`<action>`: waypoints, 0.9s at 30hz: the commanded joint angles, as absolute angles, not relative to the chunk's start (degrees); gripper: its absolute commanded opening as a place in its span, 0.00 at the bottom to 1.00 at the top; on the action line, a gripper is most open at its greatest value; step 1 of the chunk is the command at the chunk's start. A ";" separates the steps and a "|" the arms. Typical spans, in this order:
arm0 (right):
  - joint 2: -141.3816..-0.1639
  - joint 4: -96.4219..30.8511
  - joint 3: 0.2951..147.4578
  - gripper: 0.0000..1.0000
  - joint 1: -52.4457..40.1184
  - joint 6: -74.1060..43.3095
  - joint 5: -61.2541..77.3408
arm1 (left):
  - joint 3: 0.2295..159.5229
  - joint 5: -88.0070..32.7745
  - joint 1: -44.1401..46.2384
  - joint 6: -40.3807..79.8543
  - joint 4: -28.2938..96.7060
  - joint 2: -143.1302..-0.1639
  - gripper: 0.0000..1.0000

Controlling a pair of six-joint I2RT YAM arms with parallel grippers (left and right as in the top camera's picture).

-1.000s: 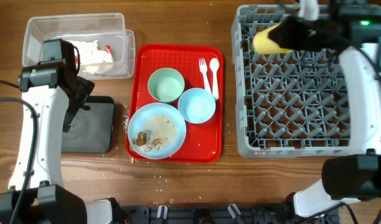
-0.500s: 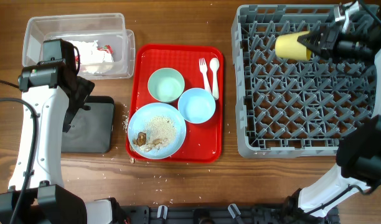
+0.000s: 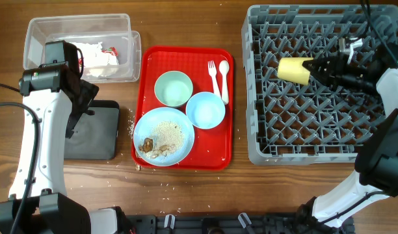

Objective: Sort waste into correct bins and load items into the dishwasher rack
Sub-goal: 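Lower the yellow cup into the dish rack and release it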

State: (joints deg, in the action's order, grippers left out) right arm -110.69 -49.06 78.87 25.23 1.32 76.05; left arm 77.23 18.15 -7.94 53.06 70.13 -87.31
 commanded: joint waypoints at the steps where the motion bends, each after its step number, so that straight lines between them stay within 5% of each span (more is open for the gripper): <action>1: -111.24 -46.94 78.30 0.04 25.43 -3.33 79.22 | 77.10 18.68 -8.21 52.97 70.11 -86.35 1.00; 22: -115.85 -45.10 78.24 0.05 25.58 -6.00 76.88 | 77.10 18.68 -8.21 52.97 70.11 -86.35 1.00; 27: -115.85 -47.94 78.26 0.17 25.89 -6.20 66.15 | 77.10 18.68 -8.21 52.97 70.11 -86.37 1.00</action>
State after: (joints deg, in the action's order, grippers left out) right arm -114.98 -46.59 78.56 25.43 -6.31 75.07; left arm 77.23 18.15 -7.94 53.06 70.13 -87.31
